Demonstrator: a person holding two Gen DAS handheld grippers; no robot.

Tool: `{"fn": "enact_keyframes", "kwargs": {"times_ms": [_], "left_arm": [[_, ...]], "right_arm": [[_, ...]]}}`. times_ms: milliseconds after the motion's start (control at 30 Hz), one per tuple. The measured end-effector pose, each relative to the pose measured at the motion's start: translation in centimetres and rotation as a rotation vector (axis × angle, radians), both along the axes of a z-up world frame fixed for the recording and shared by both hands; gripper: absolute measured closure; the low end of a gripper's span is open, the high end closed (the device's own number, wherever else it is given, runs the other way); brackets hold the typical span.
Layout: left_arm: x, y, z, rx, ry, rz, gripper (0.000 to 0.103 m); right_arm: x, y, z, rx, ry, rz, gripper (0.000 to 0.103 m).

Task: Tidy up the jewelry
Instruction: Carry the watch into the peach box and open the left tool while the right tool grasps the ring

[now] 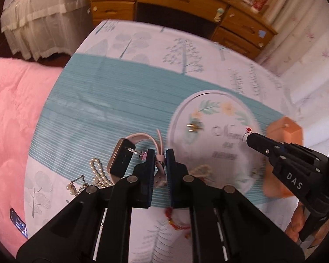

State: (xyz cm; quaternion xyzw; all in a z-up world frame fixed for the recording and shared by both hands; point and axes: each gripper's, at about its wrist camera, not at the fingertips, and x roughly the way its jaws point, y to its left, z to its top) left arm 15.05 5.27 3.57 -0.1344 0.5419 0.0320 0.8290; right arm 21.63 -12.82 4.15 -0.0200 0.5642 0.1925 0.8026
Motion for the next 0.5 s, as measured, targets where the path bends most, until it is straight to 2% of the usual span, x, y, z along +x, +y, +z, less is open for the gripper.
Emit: {"fn": "enact_keyframes", "kwargs": {"times_ms": [133, 333, 500], "left_arm": [[-0.5, -2.6, 2.8, -0.026, -0.043, -0.044, 0.095], [-0.2, -8.5, 6.3, -0.043, -0.112, -0.139, 0.095], [0.5, -14.0, 8.4, -0.074, -0.156, -0.218, 0.095]], "right_arm": [[-2.1, -2.5, 3.2, 0.048, -0.038, -0.013, 0.102], [-5.4, -8.3, 7.5, 0.066, -0.111, -0.065, 0.102], [-7.5, -11.8, 8.3, 0.039, -0.123, -0.086, 0.102]]}}
